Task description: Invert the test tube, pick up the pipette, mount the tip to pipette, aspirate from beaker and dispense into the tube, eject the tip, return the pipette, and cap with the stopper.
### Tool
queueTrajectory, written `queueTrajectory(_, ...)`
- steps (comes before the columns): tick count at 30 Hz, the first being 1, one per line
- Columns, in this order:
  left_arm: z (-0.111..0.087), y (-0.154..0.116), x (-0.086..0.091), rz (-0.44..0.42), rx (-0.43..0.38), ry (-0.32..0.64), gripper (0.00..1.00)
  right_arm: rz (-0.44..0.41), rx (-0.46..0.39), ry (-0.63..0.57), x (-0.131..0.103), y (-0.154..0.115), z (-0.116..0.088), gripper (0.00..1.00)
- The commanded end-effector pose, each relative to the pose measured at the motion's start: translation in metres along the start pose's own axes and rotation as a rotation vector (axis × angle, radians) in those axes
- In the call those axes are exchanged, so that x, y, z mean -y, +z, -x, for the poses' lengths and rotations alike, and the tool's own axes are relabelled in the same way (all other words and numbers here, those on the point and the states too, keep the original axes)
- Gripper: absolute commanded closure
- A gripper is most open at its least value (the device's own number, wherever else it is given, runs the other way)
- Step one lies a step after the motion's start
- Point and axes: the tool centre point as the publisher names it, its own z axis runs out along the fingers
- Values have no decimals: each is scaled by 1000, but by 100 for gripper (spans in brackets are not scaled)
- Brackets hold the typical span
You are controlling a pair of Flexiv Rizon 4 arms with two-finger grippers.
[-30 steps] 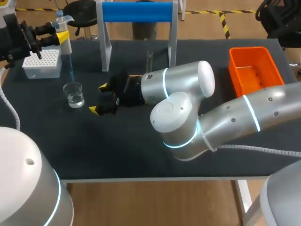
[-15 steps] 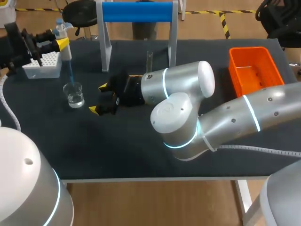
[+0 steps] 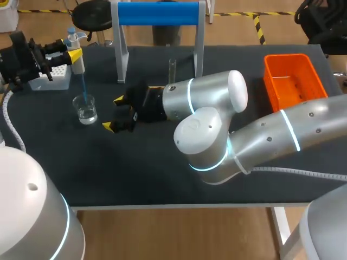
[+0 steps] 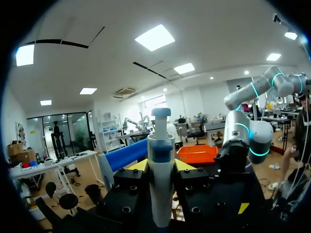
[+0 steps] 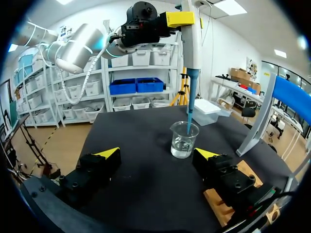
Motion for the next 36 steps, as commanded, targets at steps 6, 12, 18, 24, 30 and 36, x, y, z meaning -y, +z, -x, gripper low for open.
queueTrajectory(6,-1,0,-12,0,20,-2,100,-3,-3,0,-1,0,1,0)
queueTrajectory(12,-1,-1,-17,-6,31,-1,100,-3,-3,0,-1,0,1,0)
queueTrajectory(18,0,-1,-22,-1,33,-9,100,-3,-3,0,-1,0,1,0)
queueTrajectory(24,1,0,-26,8,32,-16,100,-3,-3,0,-1,0,1,0)
queueTrajectory(30,2,-1,-31,11,34,-26,100,-3,-3,0,-1,0,1,0)
queueTrajectory(36,4,-3,-37,1,42,-42,100,-3,-3,0,-1,0,1,0)
